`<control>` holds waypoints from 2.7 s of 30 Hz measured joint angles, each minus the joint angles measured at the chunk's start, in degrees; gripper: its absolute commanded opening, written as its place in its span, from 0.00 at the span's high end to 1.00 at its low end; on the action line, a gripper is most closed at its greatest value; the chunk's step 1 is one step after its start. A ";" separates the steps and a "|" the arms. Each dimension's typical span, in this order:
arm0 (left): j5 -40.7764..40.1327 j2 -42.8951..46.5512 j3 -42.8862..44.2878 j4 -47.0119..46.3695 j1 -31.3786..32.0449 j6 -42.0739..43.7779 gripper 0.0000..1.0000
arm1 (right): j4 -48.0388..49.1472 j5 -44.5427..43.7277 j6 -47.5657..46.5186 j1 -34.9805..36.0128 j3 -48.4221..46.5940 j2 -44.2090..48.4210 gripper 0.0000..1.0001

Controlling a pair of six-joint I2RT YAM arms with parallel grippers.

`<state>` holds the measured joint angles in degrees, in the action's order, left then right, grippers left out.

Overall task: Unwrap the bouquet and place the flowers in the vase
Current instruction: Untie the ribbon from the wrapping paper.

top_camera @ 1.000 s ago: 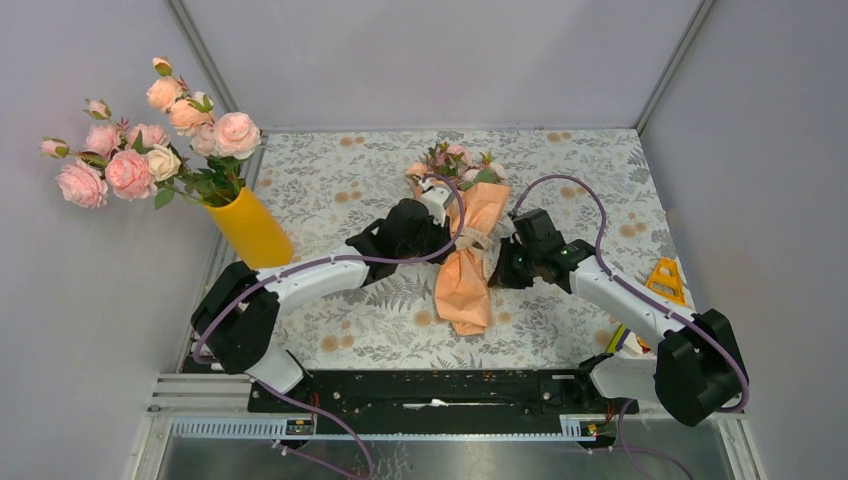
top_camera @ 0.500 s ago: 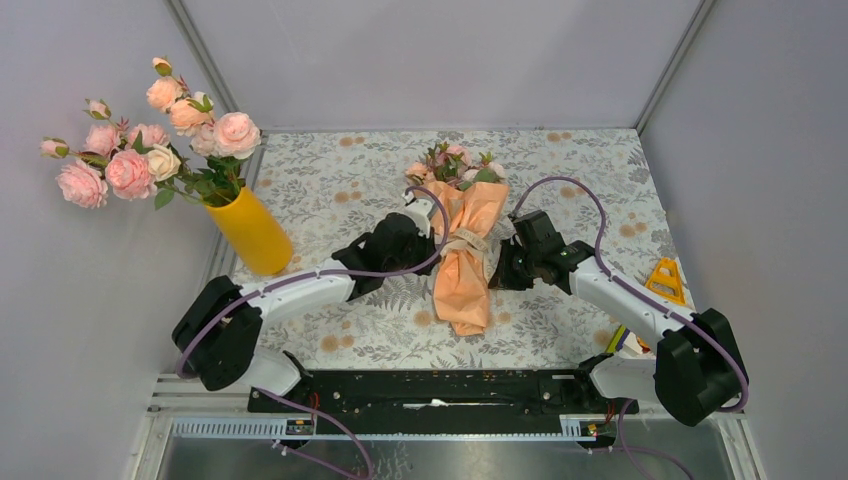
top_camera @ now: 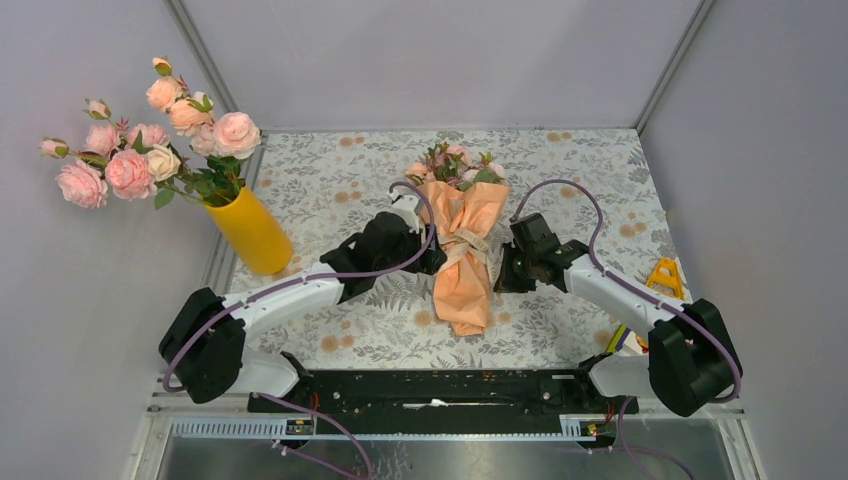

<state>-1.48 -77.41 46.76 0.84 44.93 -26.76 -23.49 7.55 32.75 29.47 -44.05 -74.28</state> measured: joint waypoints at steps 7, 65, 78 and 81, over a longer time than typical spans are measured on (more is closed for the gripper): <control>6.82 0.35 -4.35 -4.87 -1.99 -6.80 0.28 | -0.04 -0.61 0.02 -0.02 1.25 -1.97 1.00; 8.35 -11.89 -5.86 -23.52 -3.98 -12.00 0.92 | 0.66 1.14 0.11 -0.02 1.38 -3.39 1.00; 3.41 -14.78 8.37 -19.52 4.28 1.46 0.84 | 0.70 1.11 0.26 -0.02 1.73 -3.28 1.00; 4.22 -16.09 8.48 -19.41 4.39 2.58 0.49 | 0.70 1.11 0.50 -0.02 2.16 -2.84 1.00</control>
<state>2.74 -93.49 55.24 -18.57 49.32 -24.18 -22.79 8.67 33.26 29.45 -41.89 -77.12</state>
